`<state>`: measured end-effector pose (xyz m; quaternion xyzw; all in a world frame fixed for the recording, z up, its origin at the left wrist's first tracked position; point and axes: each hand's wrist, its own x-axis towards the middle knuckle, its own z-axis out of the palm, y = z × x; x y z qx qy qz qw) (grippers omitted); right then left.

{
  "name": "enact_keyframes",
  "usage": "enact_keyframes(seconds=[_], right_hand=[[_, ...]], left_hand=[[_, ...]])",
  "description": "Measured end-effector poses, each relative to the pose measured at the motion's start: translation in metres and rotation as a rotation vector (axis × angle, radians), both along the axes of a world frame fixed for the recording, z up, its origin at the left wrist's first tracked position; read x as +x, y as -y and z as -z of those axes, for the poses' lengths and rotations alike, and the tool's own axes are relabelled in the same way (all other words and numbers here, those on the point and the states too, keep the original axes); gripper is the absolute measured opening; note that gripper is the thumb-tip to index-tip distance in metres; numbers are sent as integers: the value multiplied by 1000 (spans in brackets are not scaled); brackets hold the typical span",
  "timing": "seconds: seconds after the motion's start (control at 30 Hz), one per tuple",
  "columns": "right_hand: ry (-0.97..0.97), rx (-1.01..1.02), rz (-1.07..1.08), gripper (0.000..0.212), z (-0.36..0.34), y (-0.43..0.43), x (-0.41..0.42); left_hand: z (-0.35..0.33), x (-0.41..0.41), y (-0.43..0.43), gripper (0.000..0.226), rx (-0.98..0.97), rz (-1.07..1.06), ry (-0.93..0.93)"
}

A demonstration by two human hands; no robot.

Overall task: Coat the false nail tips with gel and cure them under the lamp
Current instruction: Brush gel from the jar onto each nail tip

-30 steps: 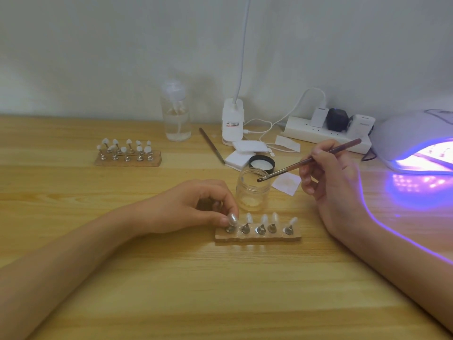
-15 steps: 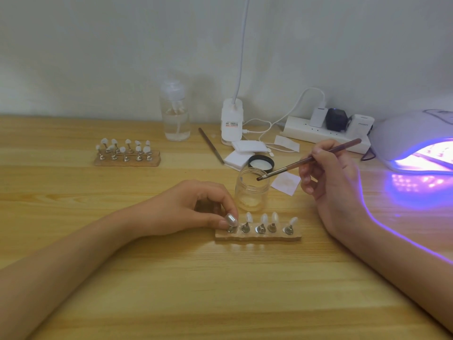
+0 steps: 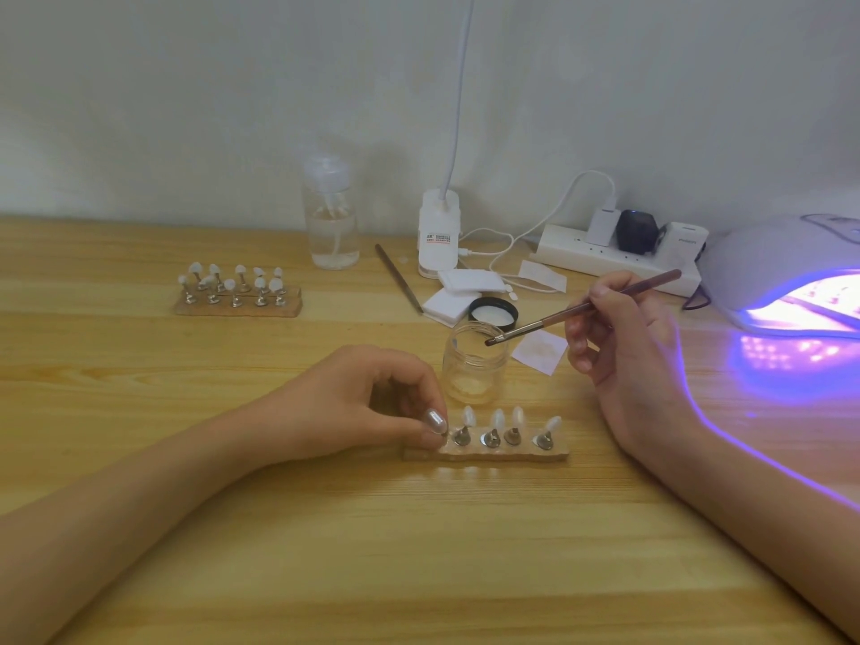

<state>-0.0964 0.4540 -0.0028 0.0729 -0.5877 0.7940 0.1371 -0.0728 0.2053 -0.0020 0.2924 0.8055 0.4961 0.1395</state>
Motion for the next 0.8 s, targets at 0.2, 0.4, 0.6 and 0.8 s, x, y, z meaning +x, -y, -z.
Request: enact_keyframes(seconds=[0.2,0.4,0.6,0.8], right_hand=[[4,4,0,25,-1,0,1],[1,-11,-4,27,0,0,1],[-36,22,0,18,0,1,1],[-330,365,-48,12,-4,7,4]], left_hand=[[-3,-1,1,17,-3,6,-1],[-2,3,-1,17,-114,-17,-71],[5,13,-15,18,-87,-110,-160],[8,16,-18,13,-37,-124,-178]])
